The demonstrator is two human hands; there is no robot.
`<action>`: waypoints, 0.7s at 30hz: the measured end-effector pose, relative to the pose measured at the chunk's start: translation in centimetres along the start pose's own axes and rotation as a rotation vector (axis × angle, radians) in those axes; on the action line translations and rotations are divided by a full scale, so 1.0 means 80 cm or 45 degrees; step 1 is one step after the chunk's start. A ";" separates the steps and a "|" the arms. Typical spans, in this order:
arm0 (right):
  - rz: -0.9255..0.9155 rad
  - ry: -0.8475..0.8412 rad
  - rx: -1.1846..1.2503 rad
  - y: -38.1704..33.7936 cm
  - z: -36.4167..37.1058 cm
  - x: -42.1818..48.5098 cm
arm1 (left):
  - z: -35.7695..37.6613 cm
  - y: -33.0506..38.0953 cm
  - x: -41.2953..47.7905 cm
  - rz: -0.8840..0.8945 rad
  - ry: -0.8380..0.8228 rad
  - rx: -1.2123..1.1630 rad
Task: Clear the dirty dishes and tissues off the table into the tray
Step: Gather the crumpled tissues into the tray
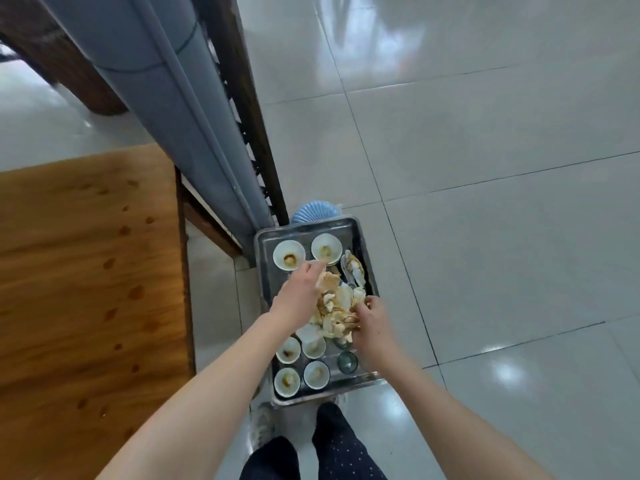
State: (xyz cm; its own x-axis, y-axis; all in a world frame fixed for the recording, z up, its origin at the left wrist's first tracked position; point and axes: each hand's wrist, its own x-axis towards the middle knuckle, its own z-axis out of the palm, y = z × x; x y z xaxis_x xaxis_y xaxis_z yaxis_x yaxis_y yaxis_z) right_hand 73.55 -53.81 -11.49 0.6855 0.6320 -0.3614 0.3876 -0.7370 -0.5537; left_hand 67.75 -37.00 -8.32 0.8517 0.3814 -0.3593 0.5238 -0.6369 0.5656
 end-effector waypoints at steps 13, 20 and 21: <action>-0.034 -0.320 -0.316 0.003 -0.029 0.043 | -0.003 -0.053 -0.023 -0.323 -0.154 0.217; -0.130 -0.304 -0.372 -0.037 -0.031 0.046 | -0.030 -0.067 -0.055 -0.388 -0.012 0.172; -0.140 -0.301 -0.379 -0.044 -0.029 0.044 | -0.033 -0.071 -0.062 -0.397 0.002 0.161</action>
State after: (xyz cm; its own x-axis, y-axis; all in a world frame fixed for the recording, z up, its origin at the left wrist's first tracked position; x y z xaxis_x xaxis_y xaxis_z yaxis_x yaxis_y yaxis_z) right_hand 76.04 -49.50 -9.07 0.4828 0.7229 -0.4943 0.6363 -0.6774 -0.3691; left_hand 60.61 -33.50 -7.76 0.6508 0.5718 -0.4994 0.7535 -0.5673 0.3324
